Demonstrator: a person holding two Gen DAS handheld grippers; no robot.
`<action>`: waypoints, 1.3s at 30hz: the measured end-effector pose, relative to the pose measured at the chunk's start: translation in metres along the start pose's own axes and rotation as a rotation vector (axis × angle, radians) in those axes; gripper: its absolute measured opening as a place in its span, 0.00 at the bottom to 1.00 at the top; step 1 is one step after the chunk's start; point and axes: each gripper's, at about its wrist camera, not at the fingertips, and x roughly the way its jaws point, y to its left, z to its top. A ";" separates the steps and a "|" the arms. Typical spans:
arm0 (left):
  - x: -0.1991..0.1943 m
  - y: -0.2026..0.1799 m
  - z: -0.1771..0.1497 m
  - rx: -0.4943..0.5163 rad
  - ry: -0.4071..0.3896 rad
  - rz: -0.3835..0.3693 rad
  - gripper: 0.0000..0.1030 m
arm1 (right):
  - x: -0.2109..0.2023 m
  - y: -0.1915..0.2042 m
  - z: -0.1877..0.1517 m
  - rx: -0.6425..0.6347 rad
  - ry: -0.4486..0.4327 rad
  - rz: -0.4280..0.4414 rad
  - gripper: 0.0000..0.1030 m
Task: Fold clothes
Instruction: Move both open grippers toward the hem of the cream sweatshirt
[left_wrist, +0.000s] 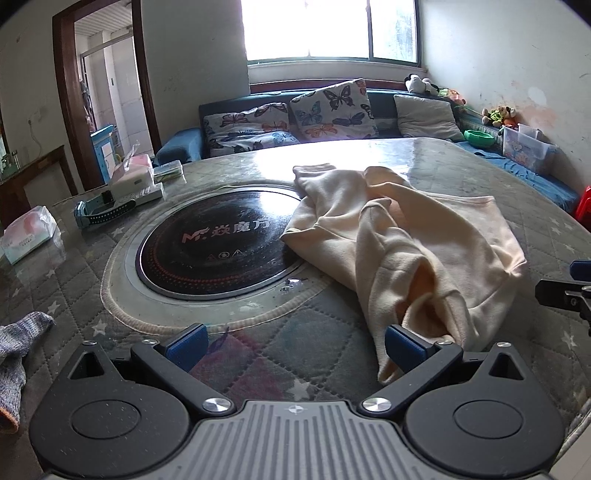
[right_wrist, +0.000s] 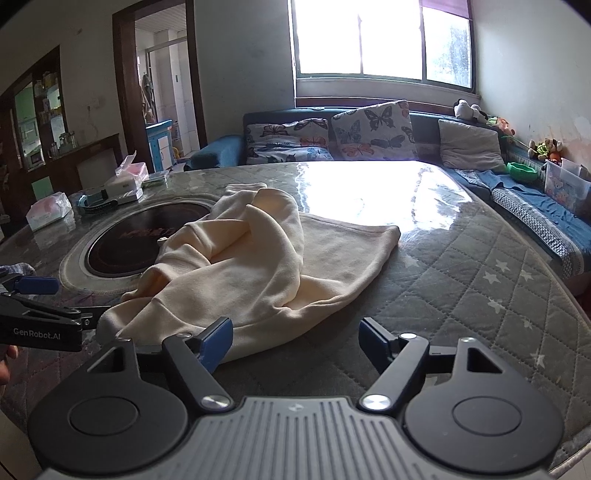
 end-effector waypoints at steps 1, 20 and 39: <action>-0.001 -0.001 0.000 0.000 -0.001 -0.002 1.00 | -0.001 0.000 0.000 0.000 -0.001 -0.001 0.74; 0.003 -0.001 0.018 -0.001 -0.003 -0.021 1.00 | 0.010 0.005 0.013 -0.061 0.009 0.025 0.53; 0.034 0.008 0.046 0.005 0.030 -0.026 1.00 | 0.045 0.008 0.045 -0.105 0.035 0.067 0.44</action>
